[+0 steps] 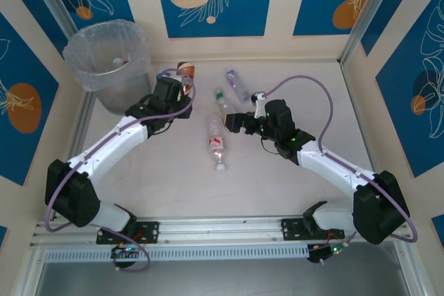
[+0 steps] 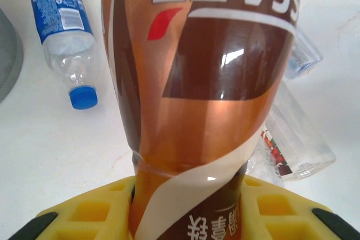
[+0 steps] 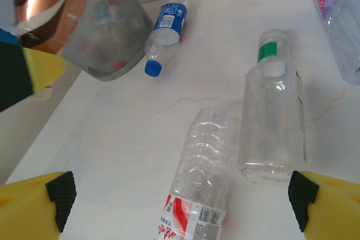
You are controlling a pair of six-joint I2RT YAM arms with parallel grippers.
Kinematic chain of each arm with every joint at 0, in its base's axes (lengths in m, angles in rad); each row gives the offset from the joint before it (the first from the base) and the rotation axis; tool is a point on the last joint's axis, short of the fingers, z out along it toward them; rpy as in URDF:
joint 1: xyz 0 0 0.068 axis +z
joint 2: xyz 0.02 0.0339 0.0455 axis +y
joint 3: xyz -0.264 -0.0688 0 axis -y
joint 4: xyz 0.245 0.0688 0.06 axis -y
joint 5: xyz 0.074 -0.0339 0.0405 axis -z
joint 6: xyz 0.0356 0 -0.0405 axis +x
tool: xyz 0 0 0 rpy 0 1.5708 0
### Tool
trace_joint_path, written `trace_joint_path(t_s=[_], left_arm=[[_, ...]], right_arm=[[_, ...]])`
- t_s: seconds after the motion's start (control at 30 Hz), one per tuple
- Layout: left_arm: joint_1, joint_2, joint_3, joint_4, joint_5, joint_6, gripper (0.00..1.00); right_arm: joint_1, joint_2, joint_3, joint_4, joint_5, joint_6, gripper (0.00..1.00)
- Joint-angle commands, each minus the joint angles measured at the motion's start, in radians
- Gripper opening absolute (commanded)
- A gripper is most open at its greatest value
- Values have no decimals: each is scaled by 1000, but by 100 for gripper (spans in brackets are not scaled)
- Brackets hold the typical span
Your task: Put the plastic bottles in the bin
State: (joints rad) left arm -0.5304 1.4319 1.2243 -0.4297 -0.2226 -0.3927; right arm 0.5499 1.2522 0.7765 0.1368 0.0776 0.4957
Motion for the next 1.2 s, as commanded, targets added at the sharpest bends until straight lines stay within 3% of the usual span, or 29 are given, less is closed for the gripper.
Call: trace_joint_path(t_s=[0.0, 0.17, 0.43, 0.7, 0.87, 1.17], left_arm=[[13, -58, 66, -66, -41, 41, 0], [41, -101, 153, -160, -87, 62, 0], [134, -126, 205, -218, -113, 17, 0], [295, -123, 245, -183, -50, -58, 0], [361, -107, 291, -165, -78, -63, 0], [484, -19, 415, -130, 32, -95, 0]], right_arm=[[4, -22, 11, 19, 55, -17, 99], [1, -23, 31, -18, 64, -15, 100], [4, -53, -23, 67, 76, -43, 100], [11, -60, -34, 95, 34, -81, 100], [31, -76, -52, 111, 48, -95, 99], [51, -119, -54, 61, 71, -139, 99]])
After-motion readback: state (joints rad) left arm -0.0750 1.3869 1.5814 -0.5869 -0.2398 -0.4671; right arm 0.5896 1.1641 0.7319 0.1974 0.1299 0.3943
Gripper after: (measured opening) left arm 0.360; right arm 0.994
